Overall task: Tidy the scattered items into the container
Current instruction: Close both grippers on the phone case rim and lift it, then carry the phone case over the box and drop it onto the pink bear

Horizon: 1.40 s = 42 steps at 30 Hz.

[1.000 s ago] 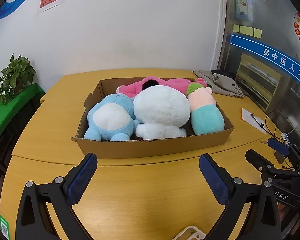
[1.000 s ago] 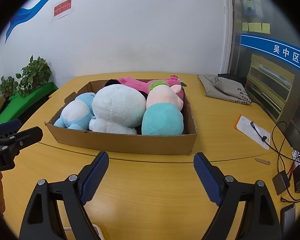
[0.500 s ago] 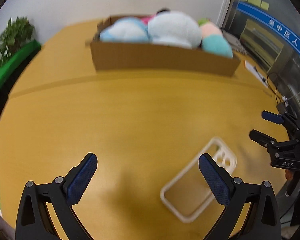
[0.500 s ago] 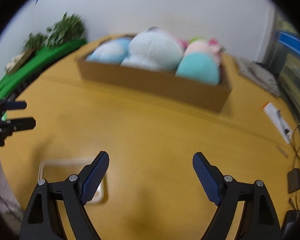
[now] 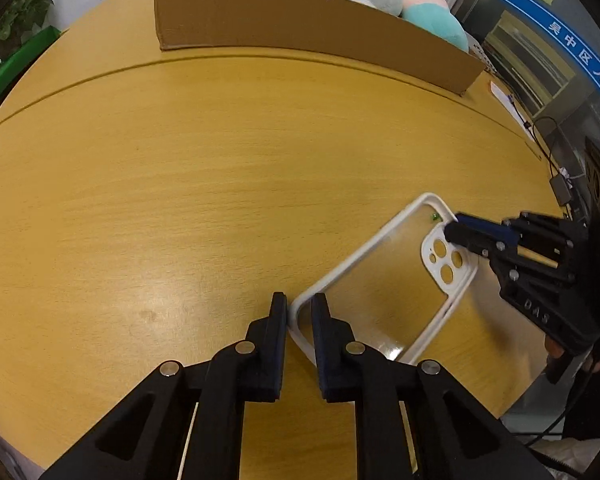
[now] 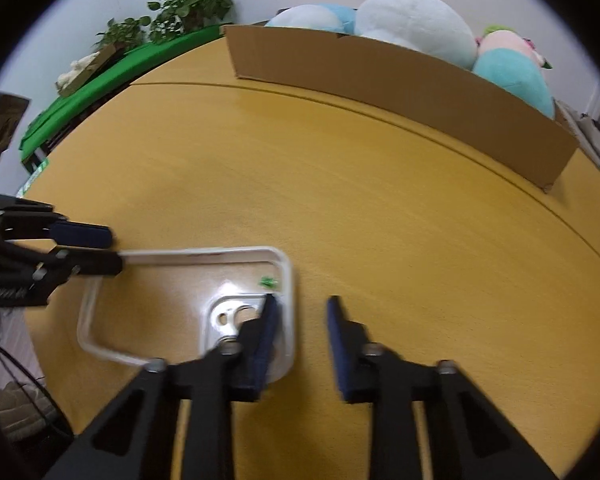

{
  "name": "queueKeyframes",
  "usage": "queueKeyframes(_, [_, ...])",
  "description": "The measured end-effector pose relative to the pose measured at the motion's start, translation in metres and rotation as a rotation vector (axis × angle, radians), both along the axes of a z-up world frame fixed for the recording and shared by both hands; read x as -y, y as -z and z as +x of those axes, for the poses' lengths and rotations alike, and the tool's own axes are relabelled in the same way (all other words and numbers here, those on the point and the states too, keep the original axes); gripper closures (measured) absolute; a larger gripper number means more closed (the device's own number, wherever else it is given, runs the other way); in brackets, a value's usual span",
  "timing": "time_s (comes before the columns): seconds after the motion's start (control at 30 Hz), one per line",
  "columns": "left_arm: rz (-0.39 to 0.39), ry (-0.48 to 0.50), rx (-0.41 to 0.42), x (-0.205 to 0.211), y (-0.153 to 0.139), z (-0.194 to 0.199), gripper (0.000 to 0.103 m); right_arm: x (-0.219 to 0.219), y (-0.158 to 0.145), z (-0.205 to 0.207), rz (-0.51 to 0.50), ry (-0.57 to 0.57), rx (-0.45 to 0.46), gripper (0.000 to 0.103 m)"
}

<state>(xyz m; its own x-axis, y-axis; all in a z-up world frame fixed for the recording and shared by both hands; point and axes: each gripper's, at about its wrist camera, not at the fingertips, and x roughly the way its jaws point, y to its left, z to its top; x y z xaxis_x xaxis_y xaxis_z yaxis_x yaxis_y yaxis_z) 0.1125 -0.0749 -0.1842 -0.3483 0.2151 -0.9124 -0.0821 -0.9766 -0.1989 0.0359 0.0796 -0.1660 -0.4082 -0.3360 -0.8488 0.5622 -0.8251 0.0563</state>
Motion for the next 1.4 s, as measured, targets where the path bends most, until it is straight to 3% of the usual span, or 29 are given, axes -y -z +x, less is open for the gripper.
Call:
queueKeyframes(0.2, [0.031,0.031,-0.032,0.004,-0.018,-0.017,0.09,-0.008,-0.011,0.0,-0.033,0.056,-0.012,0.098])
queueKeyframes(0.37, [0.029,0.091,-0.175,0.001,-0.078,-0.063,0.09,-0.015,-0.062,-0.022,-0.08,0.134,-0.147,0.098])
queueKeyframes(0.47, [0.022,0.138,-0.283,0.001,-0.128,-0.113,0.09,-0.021,-0.101,-0.055,-0.109,0.174,-0.244,0.098])
queueKeyframes(0.6, [-0.034,0.191,-0.408,-0.004,-0.19,-0.2,0.09,-0.02,-0.154,-0.128,-0.111,0.226,-0.382,0.098])
queueKeyframes(0.77, [-0.066,0.247,-0.47,-0.009,-0.24,-0.315,0.09,-0.019,-0.205,-0.225,-0.132,0.3,-0.475,0.098])
queueKeyframes(0.87, [-0.068,0.263,-0.431,-0.02,-0.231,-0.384,0.09,-0.023,-0.205,-0.288,-0.107,0.349,-0.457,0.098])
queueKeyframes(1.03, [-0.1,0.278,-0.285,-0.04,-0.156,-0.457,0.09,-0.029,-0.146,-0.372,-0.06,0.421,-0.295,0.098])
queueKeyframes(1.13, [-0.071,0.261,-0.2,-0.033,-0.117,-0.473,0.089,-0.033,-0.105,-0.387,-0.038,0.427,-0.206,0.098])
queueKeyframes(1.2, [-0.031,0.233,-0.213,-0.029,-0.112,-0.463,0.089,-0.038,-0.092,-0.371,-0.043,0.417,-0.21,0.097])
queueKeyframes(1.23, [-0.015,0.219,-0.224,-0.027,-0.116,-0.459,0.082,-0.04,-0.095,-0.363,-0.044,0.413,-0.23,0.095])
queueKeyframes(1.27, [-0.003,0.206,-0.235,-0.024,-0.123,-0.453,0.066,-0.041,-0.101,-0.357,-0.046,0.413,-0.25,0.085])
queueKeyframes(1.37, [0.001,0.172,-0.336,-0.019,-0.157,-0.419,0.025,-0.043,-0.13,-0.328,-0.08,0.438,-0.333,0.019])
queueKeyframes(1.4, [-0.007,0.164,-0.391,-0.017,-0.173,-0.4,0.022,-0.045,-0.143,-0.315,-0.102,0.446,-0.364,0.018])
